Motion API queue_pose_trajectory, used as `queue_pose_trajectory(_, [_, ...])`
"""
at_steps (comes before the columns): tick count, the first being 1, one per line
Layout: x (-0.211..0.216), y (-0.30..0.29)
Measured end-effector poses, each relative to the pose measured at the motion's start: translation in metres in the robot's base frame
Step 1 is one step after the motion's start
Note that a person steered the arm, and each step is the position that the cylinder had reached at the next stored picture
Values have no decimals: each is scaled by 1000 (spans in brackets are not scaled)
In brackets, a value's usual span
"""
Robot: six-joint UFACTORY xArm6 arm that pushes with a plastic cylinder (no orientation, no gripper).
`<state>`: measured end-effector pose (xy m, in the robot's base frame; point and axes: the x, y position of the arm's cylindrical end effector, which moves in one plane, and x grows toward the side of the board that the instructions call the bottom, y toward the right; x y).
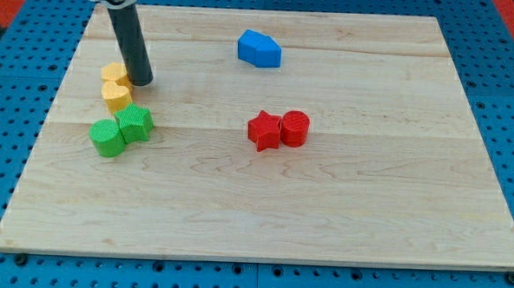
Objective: Move yellow blocks into green blocks
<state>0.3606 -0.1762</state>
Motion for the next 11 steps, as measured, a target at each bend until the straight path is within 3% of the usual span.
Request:
queue_pose_trajectory(1, [-15,5])
queue_pose_trajectory(3, [-31,-51])
queue_pose_trajectory(7, [80,-22])
queue_pose_trajectory(8, [84,-29])
queue_pose_trajectory(9, [62,-32])
queue_pose_trajectory(11, [108,-39])
